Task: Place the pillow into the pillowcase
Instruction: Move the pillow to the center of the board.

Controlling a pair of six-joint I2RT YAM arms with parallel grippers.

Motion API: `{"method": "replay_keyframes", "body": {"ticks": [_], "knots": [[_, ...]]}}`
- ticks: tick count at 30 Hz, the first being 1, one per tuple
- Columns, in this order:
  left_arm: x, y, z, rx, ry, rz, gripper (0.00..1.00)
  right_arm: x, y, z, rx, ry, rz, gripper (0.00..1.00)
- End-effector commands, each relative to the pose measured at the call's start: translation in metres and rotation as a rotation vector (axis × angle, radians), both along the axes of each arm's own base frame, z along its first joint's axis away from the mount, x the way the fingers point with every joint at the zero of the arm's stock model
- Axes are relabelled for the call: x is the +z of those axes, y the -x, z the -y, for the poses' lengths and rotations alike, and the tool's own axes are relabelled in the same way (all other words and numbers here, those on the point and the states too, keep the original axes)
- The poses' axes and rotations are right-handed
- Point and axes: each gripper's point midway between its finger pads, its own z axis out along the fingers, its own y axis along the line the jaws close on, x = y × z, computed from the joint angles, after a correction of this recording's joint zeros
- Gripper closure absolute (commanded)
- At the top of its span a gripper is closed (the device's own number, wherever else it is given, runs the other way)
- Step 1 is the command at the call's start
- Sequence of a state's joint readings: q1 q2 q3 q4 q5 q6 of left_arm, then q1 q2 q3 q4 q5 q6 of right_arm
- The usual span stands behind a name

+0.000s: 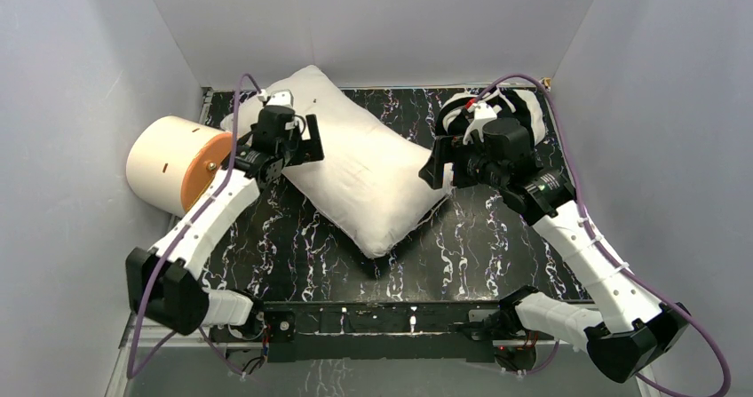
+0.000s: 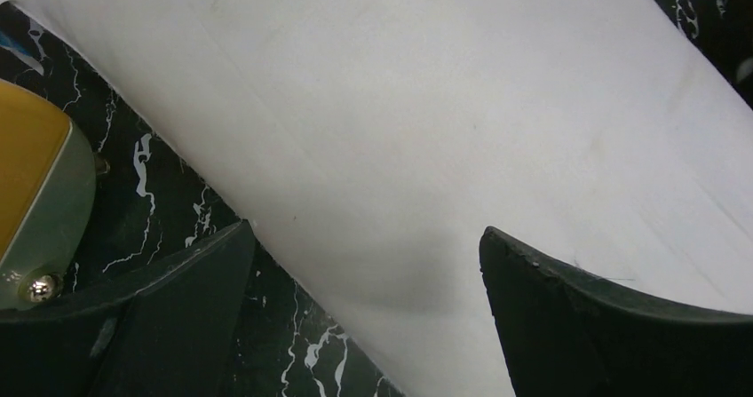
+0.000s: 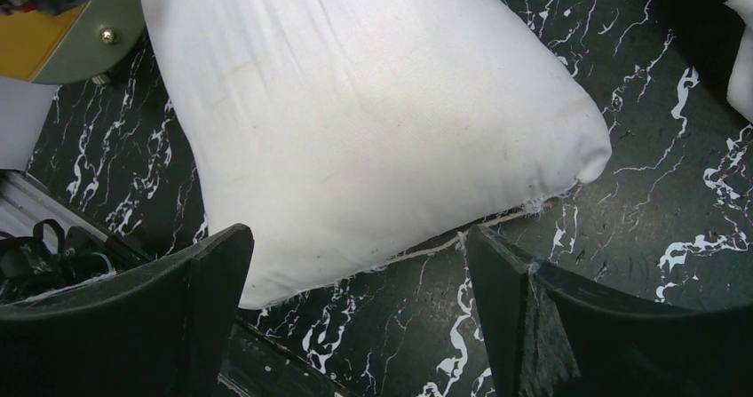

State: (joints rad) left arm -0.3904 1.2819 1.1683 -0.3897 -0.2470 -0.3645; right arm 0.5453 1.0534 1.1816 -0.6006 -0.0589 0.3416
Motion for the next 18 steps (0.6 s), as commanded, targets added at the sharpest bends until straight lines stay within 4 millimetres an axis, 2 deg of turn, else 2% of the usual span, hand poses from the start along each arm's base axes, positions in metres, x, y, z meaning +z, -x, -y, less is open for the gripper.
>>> {"method": "replay_keyframes", "body": {"ticks": [1,6,7,9,11,13,14,16,18], "knots": [[-0.008,-0.029,0.007,0.050,-0.006,-0.020,0.02,0.022,0.005,-0.003,0.014,-0.061,0.063,0.01],[-0.077,-0.030,0.040,-0.020,0.048,-0.204,0.04,0.032,0.005,0.004,-0.014,-0.062,0.092,0.01],[-0.085,-0.028,0.046,-0.040,0.058,-0.225,0.12,0.037,0.005,0.006,-0.024,-0.063,0.102,0.01],[-0.088,-0.023,0.063,-0.115,0.101,-0.241,0.41,0.047,0.005,0.011,-0.051,-0.066,0.121,0.01],[-0.076,-0.017,0.085,-0.209,0.173,-0.229,0.72,0.055,0.004,0.015,-0.071,-0.074,0.148,0.01],[-0.051,-0.008,0.109,-0.314,0.268,-0.188,0.93,0.063,0.002,0.018,-0.098,-0.082,0.168,0.01],[-0.037,-0.002,0.121,-0.364,0.318,-0.165,1.00,0.067,0.000,0.020,-0.112,-0.088,0.179,0.01],[-0.012,0.010,0.144,-0.437,0.396,-0.118,1.00,0.077,-0.005,0.021,-0.133,-0.105,0.207,0.01],[0.004,0.027,0.167,-0.510,0.443,-0.107,1.00,0.084,-0.014,0.022,-0.166,-0.115,0.243,0.01]]}}
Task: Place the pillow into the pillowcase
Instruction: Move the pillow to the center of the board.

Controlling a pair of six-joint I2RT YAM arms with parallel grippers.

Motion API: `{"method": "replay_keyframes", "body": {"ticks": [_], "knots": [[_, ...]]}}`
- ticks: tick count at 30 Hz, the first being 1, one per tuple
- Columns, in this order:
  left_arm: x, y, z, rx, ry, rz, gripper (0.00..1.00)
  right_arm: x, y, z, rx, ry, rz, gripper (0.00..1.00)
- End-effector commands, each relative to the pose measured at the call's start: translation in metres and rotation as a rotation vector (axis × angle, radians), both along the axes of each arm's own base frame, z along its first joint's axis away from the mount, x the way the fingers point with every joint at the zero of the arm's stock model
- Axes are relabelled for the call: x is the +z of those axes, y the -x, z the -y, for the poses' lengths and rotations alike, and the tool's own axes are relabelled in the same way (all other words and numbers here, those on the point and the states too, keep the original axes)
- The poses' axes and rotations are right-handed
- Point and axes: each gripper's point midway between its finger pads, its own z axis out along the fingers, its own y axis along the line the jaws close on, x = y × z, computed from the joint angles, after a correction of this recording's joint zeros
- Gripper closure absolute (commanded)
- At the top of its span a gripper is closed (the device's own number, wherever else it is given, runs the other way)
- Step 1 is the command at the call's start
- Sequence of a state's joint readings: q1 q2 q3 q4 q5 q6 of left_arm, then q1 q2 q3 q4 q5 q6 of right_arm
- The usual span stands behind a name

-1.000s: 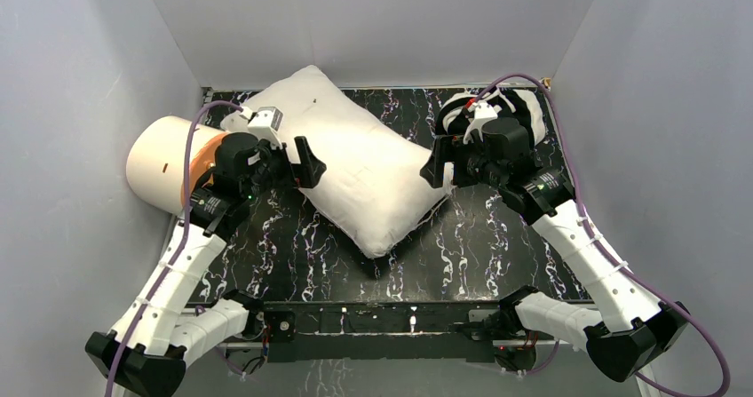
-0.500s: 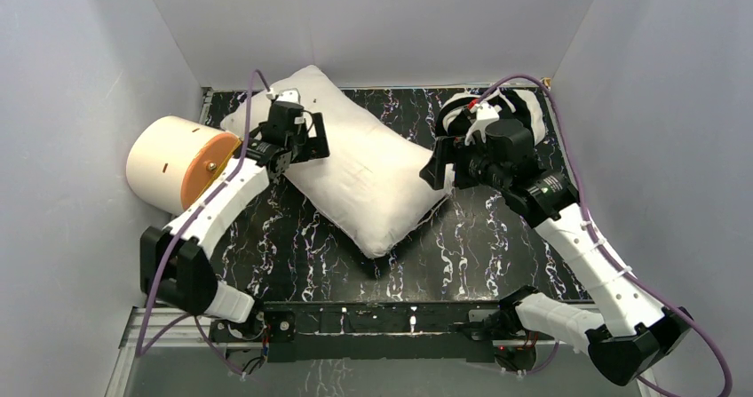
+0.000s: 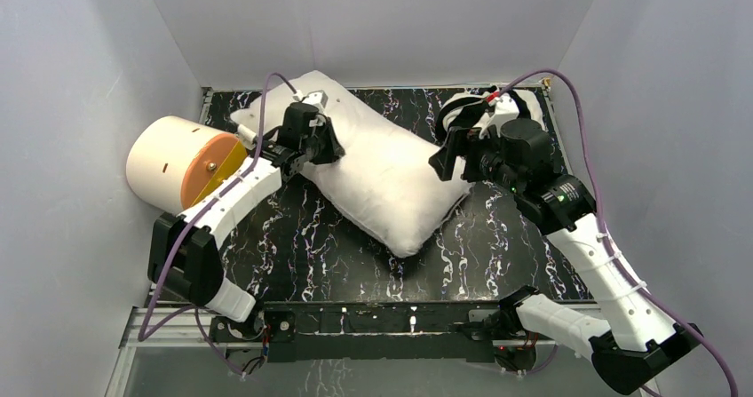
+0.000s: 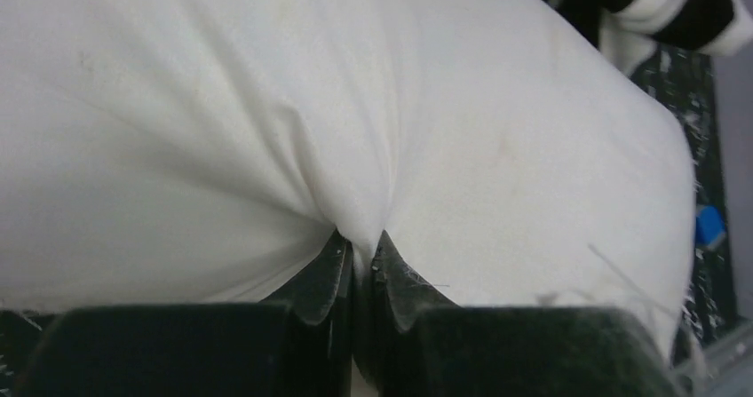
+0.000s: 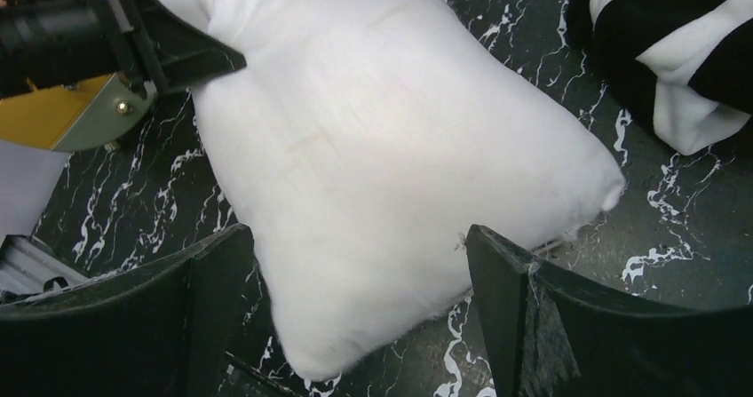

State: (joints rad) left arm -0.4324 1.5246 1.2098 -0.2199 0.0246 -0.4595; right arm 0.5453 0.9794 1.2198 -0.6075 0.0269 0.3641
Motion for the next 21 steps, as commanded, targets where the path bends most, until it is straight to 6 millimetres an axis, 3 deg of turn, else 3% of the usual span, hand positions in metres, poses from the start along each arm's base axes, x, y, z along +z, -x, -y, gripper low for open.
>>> {"method": "replay_keyframes", "body": {"ticks": [1,5,8,13,17,19,21], "knots": [[0.054,0.063,0.089,-0.322,0.273,0.013,1.00,0.049,-0.022,0.007,-0.111,-0.076,0.151,0.01],[0.065,0.097,0.124,-0.439,0.370,0.004,1.00,0.054,-0.045,0.008,-0.196,-0.075,0.154,0.01],[0.056,0.116,0.140,-0.497,0.376,-0.018,1.00,0.051,-0.065,0.004,-0.237,-0.054,0.148,0.01],[0.032,0.125,0.134,-0.482,0.333,-0.052,0.98,0.042,-0.105,0.018,-0.385,0.036,0.158,0.01],[0.032,0.125,0.122,-0.443,0.297,-0.036,0.52,0.023,-0.149,0.046,-0.478,0.079,0.139,0.01],[0.034,0.120,0.111,-0.400,0.242,-0.017,0.37,0.008,-0.171,0.059,-0.497,0.070,0.104,0.01],[0.036,0.111,0.093,-0.329,0.149,0.006,0.28,-0.013,-0.193,0.072,-0.525,0.078,0.076,0.01]]}}
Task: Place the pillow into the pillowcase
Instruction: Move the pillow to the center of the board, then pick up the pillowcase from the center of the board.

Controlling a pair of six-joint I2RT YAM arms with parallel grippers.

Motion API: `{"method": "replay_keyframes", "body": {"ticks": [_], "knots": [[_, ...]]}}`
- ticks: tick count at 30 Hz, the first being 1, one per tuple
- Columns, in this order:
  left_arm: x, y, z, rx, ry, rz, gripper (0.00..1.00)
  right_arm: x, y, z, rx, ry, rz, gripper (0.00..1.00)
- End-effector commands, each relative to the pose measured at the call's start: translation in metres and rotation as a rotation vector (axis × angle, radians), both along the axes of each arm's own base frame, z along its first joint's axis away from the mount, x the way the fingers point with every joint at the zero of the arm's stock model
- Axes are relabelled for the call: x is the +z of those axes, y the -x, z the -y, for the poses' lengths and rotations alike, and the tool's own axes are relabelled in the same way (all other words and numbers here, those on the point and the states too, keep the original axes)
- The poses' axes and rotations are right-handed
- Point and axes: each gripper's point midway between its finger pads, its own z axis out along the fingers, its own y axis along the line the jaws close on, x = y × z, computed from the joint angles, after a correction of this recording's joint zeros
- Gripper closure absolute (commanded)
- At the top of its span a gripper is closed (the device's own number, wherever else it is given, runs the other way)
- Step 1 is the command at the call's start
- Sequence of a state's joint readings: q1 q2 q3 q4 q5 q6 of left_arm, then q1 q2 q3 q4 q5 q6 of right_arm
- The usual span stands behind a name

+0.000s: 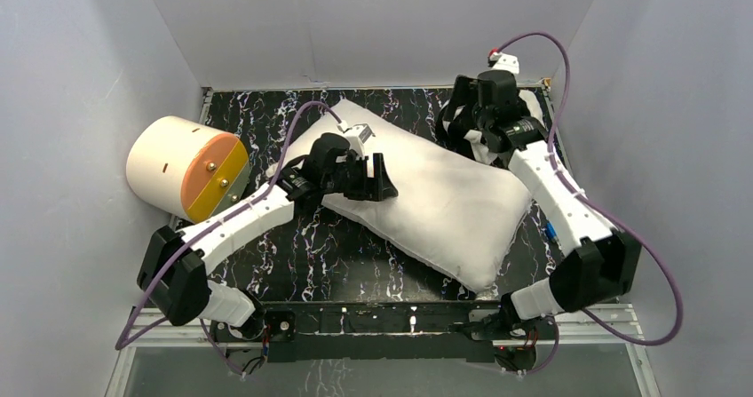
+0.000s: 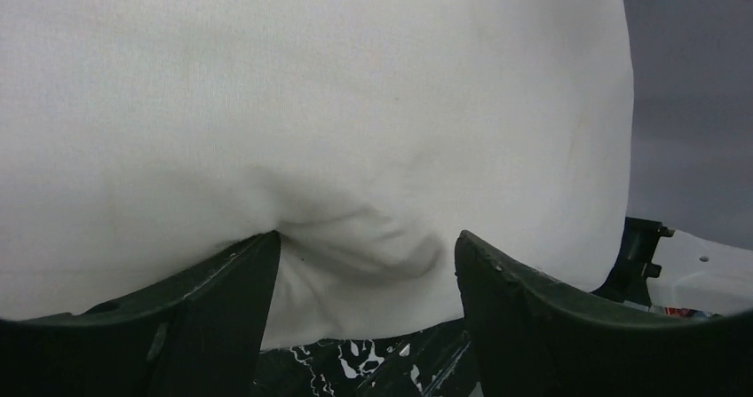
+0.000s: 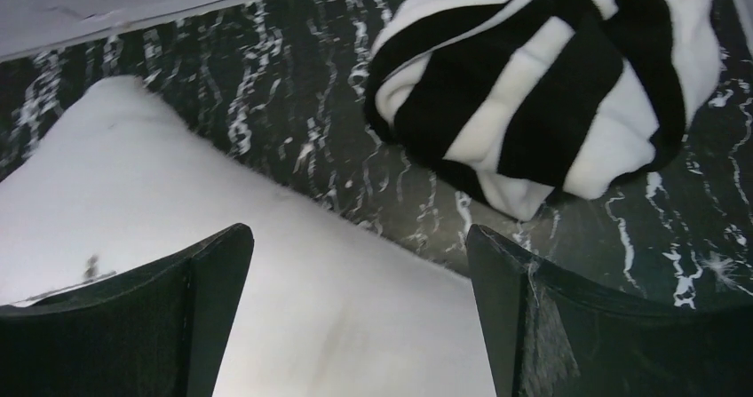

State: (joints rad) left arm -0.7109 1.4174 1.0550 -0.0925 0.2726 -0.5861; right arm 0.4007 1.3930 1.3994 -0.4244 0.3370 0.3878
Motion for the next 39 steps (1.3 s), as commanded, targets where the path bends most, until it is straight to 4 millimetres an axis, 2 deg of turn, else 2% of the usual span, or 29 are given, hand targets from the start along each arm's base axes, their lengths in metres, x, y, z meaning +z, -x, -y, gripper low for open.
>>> {"method": "replay_keyframes", "body": {"ticks": [1,5,7,8,9,14,15,16,19,20,22,25,28,31,33,35,37,39], "knots": [[0.030,-0.012,-0.033,0.111,-0.116,0.121,0.25,0.000,-0.056,0.037,-0.110,-0.035,0.065,0.01],[0.039,-0.025,-0.068,0.200,-0.261,0.230,0.15,-0.041,-0.096,0.069,-0.187,-0.071,0.001,0.01],[0.045,-0.027,-0.082,0.219,-0.311,0.284,0.04,-0.062,-0.116,0.076,-0.200,-0.085,-0.029,0.01],[0.046,-0.027,-0.088,0.230,-0.331,0.306,0.02,-0.076,-0.124,0.079,-0.211,-0.078,-0.054,0.01],[0.048,-0.027,-0.093,0.238,-0.344,0.323,0.02,-0.082,-0.135,0.081,-0.216,-0.075,-0.066,0.01],[0.053,-0.023,-0.110,0.284,-0.363,0.358,0.02,-0.140,-0.177,0.074,-0.174,-0.044,-0.161,0.04],[0.052,-0.022,-0.113,0.292,-0.366,0.356,0.02,-0.148,-0.186,0.071,-0.151,-0.038,-0.168,0.09],[0.052,-0.022,-0.115,0.312,-0.364,0.354,0.02,-0.154,-0.194,0.068,-0.122,-0.031,-0.167,0.17],[0.051,-0.020,-0.121,0.354,-0.357,0.333,0.02,-0.149,-0.211,0.052,0.002,-0.016,-0.117,0.62],[0.050,-0.018,-0.121,0.358,-0.351,0.324,0.03,-0.140,-0.214,0.047,0.039,-0.017,-0.095,0.74],[0.046,-0.015,-0.119,0.361,-0.337,0.291,0.06,-0.106,-0.211,0.035,0.122,-0.028,-0.040,0.99],[0.042,-0.013,-0.117,0.378,-0.315,0.256,0.09,-0.034,-0.190,0.014,0.236,-0.057,0.078,1.00],[0.052,-0.018,-0.117,0.406,-0.306,0.261,0.14,0.046,-0.151,-0.012,0.358,-0.062,0.207,1.00],[0.085,-0.026,-0.111,0.413,-0.268,0.301,0.15,0.121,-0.098,-0.038,0.472,-0.082,0.328,1.00],[0.112,-0.030,-0.103,0.399,-0.222,0.334,0.15,0.163,-0.059,-0.052,0.545,-0.135,0.399,1.00],[0.141,-0.029,-0.090,0.358,-0.151,0.361,0.15,0.195,-0.021,-0.063,0.619,-0.194,0.449,1.00],[0.175,-0.022,-0.071,0.266,-0.044,0.399,0.15,0.219,0.015,-0.073,0.686,-0.262,0.480,1.00],[0.202,-0.001,-0.046,0.110,0.078,0.418,0.13,0.236,0.045,-0.081,0.749,-0.328,0.505,1.00]]}}
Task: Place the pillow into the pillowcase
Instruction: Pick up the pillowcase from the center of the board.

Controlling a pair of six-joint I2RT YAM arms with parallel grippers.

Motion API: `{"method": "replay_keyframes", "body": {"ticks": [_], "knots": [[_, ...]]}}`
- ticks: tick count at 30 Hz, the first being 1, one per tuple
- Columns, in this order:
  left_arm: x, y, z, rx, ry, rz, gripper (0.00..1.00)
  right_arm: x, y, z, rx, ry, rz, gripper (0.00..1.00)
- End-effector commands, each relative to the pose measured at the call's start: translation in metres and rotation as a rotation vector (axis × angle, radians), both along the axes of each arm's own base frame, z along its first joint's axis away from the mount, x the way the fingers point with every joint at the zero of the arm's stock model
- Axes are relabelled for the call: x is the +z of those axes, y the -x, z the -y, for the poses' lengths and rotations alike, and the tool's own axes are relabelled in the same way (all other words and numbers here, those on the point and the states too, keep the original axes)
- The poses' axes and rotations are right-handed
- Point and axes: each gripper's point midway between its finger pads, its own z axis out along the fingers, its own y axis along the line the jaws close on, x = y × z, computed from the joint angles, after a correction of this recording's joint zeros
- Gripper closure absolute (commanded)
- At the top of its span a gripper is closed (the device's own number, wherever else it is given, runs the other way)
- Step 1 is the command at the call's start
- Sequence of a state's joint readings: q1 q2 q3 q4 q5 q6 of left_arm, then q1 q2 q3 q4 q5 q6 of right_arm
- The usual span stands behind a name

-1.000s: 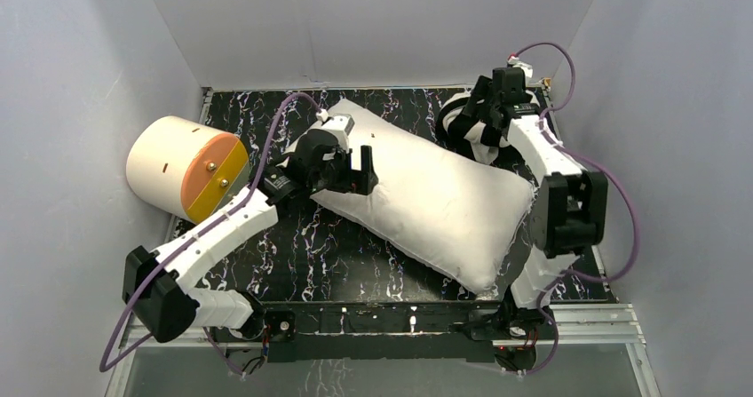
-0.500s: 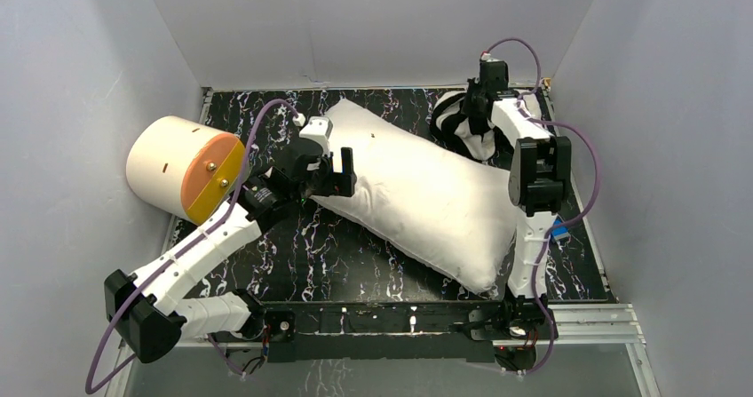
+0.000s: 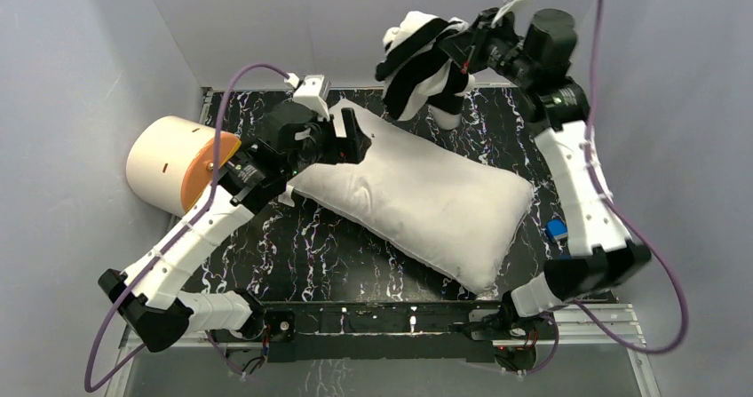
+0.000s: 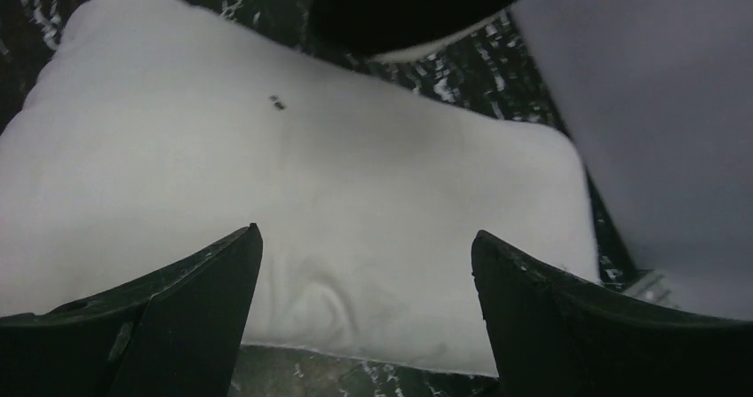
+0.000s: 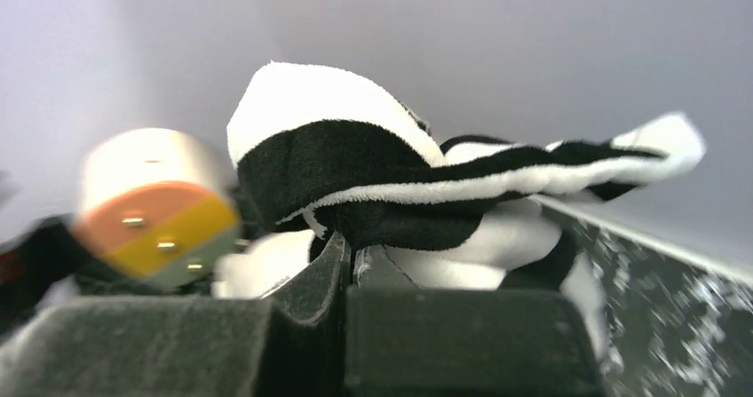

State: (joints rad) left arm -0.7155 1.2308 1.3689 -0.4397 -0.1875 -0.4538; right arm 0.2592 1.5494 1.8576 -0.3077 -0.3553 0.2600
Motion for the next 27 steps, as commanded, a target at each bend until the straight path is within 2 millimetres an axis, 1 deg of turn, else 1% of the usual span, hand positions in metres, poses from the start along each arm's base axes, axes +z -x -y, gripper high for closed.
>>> {"method": "replay_keyframes", "body": {"ticks": [1,2,4,7,9,11,14,16,17,19,20,21,22,23,26,27], "knots": [[0.080,0.037,0.043,-0.316,0.209,0.110,0.12,0.073,0.080,-0.021,0.228,-0.164,0.122,1.00],[0.089,0.043,0.047,-0.357,0.235,0.125,0.11,0.077,0.089,-0.023,0.252,-0.185,0.120,1.00],[0.099,0.047,0.046,-0.373,0.254,0.156,0.10,0.082,0.105,-0.025,0.285,-0.214,0.112,1.00],[0.096,0.041,0.030,-0.301,0.214,0.204,0.08,0.077,0.116,-0.027,0.316,-0.224,0.086,1.00],[0.093,0.040,0.023,-0.283,0.189,0.246,0.07,0.064,0.117,-0.027,0.317,-0.220,0.056,1.00],[0.084,0.038,0.021,-0.287,0.165,0.274,0.07,0.047,0.113,-0.028,0.317,-0.215,0.019,1.00],[0.064,0.038,0.029,-0.330,0.149,0.265,0.15,0.026,0.110,-0.034,0.345,-0.222,-0.037,1.00],[0.055,0.045,0.040,-0.405,0.162,0.243,0.26,0.014,0.105,-0.037,0.354,-0.229,-0.069,1.00],[0.051,0.046,0.044,-0.425,0.161,0.231,0.38,0.009,0.103,-0.038,0.354,-0.230,-0.082,1.00],[0.040,0.043,0.046,-0.419,0.150,0.195,0.68,-0.001,0.095,-0.039,0.341,-0.228,-0.103,1.00],[0.034,0.041,0.046,-0.407,0.139,0.181,0.76,-0.006,0.090,-0.040,0.333,-0.226,-0.117,1.00],[0.028,0.038,0.045,-0.395,0.127,0.170,0.78,-0.009,0.086,-0.040,0.327,-0.224,-0.128,1.00],[0.023,0.037,0.043,-0.384,0.118,0.161,0.77,-0.014,0.082,-0.041,0.324,-0.219,-0.142,1.00],[0.017,0.037,0.043,-0.384,0.111,0.155,0.70,-0.016,0.080,-0.042,0.329,-0.214,-0.151,1.00],[0.000,0.036,0.042,-0.382,0.085,0.140,0.30,-0.026,0.075,-0.045,0.336,-0.208,-0.171,1.00],[-0.009,0.033,0.040,-0.372,0.062,0.133,0.25,-0.030,0.073,-0.045,0.330,-0.205,-0.175,1.00]]}}
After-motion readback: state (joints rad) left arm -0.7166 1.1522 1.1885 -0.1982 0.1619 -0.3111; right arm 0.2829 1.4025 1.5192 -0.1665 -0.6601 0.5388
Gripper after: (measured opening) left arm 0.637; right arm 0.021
